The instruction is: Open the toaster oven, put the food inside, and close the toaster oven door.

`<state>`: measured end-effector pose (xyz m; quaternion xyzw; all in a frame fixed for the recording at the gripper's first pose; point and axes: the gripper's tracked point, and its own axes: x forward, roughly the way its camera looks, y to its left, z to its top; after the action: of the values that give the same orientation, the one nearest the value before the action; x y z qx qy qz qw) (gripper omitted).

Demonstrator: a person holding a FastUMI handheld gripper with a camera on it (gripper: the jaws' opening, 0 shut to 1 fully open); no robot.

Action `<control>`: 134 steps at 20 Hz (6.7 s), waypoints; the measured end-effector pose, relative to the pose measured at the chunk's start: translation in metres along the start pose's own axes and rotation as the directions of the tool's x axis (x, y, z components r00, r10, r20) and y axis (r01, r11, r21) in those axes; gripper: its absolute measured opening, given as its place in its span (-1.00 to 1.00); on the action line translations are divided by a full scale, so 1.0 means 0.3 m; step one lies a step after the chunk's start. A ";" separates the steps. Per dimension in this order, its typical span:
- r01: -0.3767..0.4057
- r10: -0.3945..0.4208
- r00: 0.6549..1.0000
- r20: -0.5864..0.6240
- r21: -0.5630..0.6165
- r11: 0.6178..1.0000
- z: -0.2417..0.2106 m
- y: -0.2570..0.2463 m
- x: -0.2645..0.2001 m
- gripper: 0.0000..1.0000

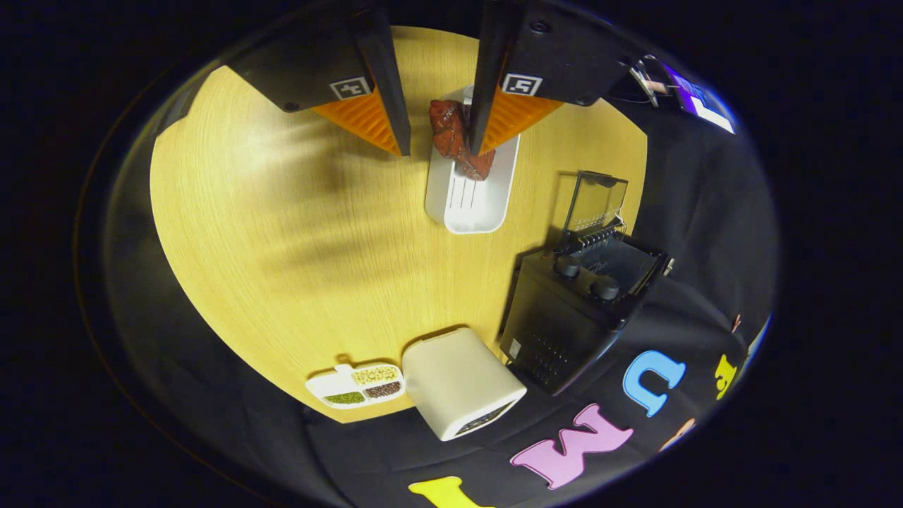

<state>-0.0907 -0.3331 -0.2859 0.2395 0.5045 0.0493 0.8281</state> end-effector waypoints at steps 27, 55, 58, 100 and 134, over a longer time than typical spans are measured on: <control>-0.050 0.008 0.975 0.223 0.183 0.982 -0.035 0.495 -0.235 -0.70; -0.300 0.094 0.786 0.611 0.244 0.922 0.282 1.059 0.509 -0.70; -0.290 0.082 0.789 0.610 0.251 0.924 0.294 1.065 0.572 -0.71; 0.340 -0.302 0.928 0.220 -0.165 0.926 -0.365 0.893 0.552 0.97; 0.240 -0.080 0.802 0.592 -0.197 0.951 0.218 1.202 0.094 0.96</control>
<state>0.0369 -0.0293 -0.1233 0.0878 0.2374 -0.0301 0.9670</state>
